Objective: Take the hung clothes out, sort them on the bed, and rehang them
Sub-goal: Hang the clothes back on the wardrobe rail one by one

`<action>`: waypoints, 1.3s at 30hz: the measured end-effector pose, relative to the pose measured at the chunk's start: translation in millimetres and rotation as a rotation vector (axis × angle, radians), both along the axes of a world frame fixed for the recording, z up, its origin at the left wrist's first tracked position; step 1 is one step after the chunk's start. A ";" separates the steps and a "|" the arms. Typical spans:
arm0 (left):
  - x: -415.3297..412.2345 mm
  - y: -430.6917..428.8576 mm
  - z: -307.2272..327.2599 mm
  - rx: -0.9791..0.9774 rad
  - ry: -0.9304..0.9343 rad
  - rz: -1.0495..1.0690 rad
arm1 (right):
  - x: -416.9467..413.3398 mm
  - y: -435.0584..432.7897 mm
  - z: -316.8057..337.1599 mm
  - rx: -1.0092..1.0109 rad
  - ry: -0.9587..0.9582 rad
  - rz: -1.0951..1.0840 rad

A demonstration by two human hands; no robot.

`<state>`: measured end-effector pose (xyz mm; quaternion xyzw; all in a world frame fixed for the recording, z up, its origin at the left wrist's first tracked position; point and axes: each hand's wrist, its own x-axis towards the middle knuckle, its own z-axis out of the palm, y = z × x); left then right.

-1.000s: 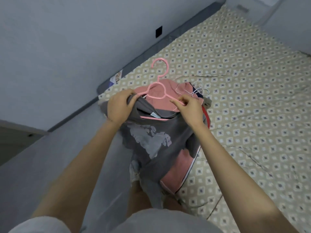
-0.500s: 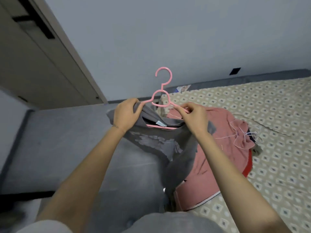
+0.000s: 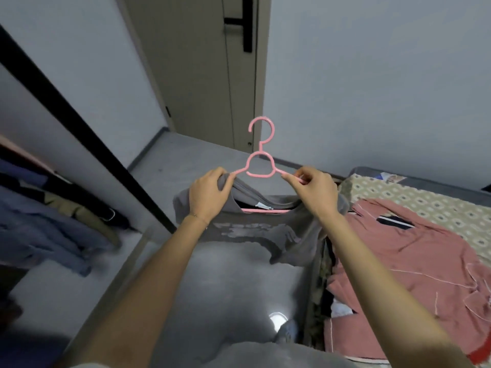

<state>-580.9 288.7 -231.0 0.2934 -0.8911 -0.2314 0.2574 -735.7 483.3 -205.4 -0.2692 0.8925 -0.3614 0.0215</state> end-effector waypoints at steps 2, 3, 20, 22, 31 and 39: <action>32.4 -16.7 2.1 0.011 0.013 0.052 | 24.0 -24.5 1.9 -0.012 -0.001 0.048; 48.3 -24.8 3.0 0.015 0.019 0.068 | 35.7 -36.0 2.7 -0.020 -0.006 0.075; 318.6 -160.3 14.5 -0.214 0.057 0.440 | 240.0 -238.2 30.3 -0.011 0.081 0.766; 348.3 -179.1 13.5 -0.214 0.025 0.487 | 265.4 -262.0 30.9 0.000 0.075 0.829; 459.9 -262.2 21.3 -0.210 -0.077 0.730 | 365.6 -393.1 34.4 -0.025 0.019 1.012; 519.0 -330.4 38.9 -0.122 -0.276 0.999 | 430.5 -524.5 53.0 -0.028 -0.051 1.068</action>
